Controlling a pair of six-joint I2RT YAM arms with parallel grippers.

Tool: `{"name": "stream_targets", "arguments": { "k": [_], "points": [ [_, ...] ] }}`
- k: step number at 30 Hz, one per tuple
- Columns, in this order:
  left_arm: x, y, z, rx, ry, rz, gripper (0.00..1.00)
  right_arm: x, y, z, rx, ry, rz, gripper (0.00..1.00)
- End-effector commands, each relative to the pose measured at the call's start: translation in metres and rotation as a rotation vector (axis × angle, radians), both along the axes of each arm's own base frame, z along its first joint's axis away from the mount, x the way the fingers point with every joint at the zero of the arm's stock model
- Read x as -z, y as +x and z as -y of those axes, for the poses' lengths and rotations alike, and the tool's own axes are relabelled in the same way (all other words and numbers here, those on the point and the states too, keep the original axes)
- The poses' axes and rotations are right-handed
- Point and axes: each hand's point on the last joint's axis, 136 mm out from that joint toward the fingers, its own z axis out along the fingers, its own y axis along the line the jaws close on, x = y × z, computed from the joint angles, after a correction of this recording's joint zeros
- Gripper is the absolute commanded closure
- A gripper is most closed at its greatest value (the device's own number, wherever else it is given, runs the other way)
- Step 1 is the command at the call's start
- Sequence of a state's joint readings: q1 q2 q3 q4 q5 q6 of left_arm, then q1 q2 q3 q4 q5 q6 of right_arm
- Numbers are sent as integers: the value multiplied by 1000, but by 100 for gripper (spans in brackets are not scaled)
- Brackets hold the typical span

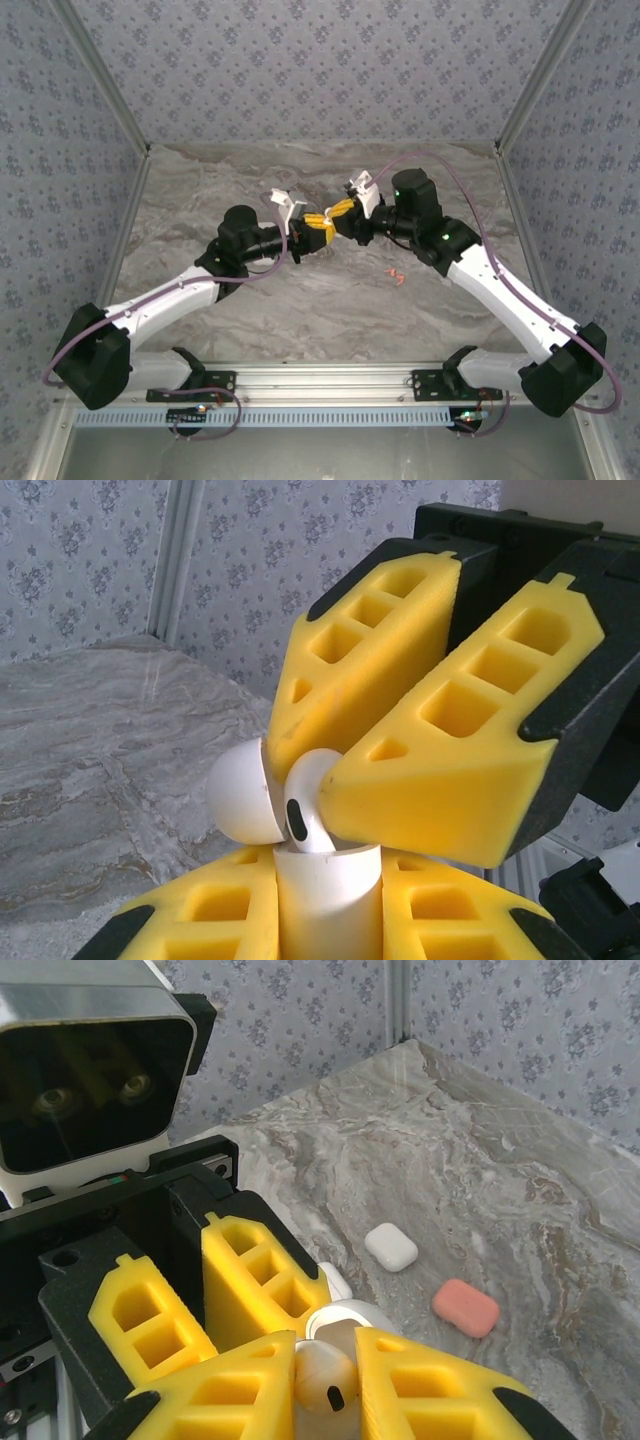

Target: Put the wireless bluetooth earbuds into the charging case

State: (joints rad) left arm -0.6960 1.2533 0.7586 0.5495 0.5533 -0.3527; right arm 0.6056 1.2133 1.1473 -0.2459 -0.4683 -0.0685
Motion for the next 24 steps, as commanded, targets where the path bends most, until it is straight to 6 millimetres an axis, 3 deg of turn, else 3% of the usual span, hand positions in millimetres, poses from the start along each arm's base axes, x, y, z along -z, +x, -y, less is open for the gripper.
{"name": "stream_targets", "arguments": {
  "k": [1,4,5,7,15,20,24],
  "points": [
    [-33,-4,2,17,-64,85,100,-6,-10,-4,-64,13,-32,77],
    [-33,-4,2,18,-65,85,100,-7,-7,-1,-55,24,-45,75],
    [-33,-4,2,17,-65,85,100,-24,-6,-1,-60,50,-20,73],
    [-33,-3,2,17,-63,83,100,-31,-5,1,-55,67,-22,68],
    [-31,-4,2,17,-62,81,100,-72,-3,22,-34,186,5,38],
    [-36,-6,1,18,-78,91,100,-55,18,51,83,225,-116,14],
    [-39,-7,0,20,-86,97,100,-34,21,53,81,213,-234,0]
  ]
}}
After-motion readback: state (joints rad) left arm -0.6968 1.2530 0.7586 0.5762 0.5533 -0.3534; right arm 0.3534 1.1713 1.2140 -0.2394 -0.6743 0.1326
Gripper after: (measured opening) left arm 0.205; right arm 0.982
